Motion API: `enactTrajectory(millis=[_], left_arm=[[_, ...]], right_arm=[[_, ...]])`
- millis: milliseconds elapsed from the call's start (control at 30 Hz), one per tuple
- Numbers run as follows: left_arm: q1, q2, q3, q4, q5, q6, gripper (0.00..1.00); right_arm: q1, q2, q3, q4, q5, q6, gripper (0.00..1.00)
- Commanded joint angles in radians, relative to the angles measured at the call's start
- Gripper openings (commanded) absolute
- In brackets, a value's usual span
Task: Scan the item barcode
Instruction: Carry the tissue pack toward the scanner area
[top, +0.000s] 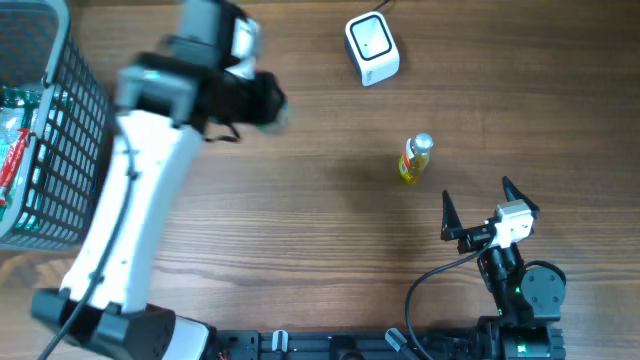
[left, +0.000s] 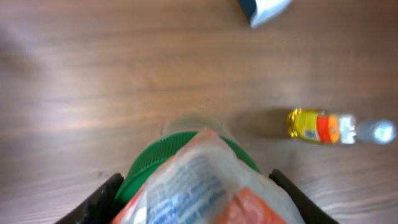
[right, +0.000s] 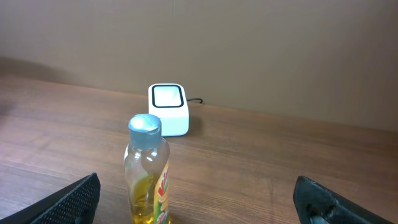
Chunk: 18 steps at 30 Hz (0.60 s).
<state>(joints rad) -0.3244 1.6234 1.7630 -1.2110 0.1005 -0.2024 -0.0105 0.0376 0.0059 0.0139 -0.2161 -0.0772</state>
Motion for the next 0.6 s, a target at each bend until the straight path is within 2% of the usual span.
enactTrajectory(millis=[0,233,333,433,500,567], left_arm=[[-0.106,-0.007,-0.191,0.109,-0.025,-0.127,0.41],[-0.263,-0.007,-0.573,0.462,-0.227,-0.265,0.4],[-0.293,-0.005,-0.653,0.554,-0.259,-0.314,0.4],[-0.302,-0.004,-0.689,0.584,-0.275,-0.33,0.41],[-0.302,0.002,-0.702,0.583,-0.277,-0.33,0.46],[-0.302,0.011,-0.705,0.579,-0.274,-0.33,0.58]], right_arm=[[-0.007,-0.002,-0.001,0.002,0.008,-0.001,1.0],[-0.007,-0.002,-0.001,0.002,0.008,-0.001,1.0],[-0.007,-0.002,-0.001,0.002,0.008,-0.001,1.0],[-0.007,-0.002,-0.001,0.002,0.008,-0.001,1.0],[-0.007,-0.002,-0.001,0.002,0.008,-0.001,1.0],[-0.007,-0.002,-0.001,0.002,0.008,-0.001,1.0]])
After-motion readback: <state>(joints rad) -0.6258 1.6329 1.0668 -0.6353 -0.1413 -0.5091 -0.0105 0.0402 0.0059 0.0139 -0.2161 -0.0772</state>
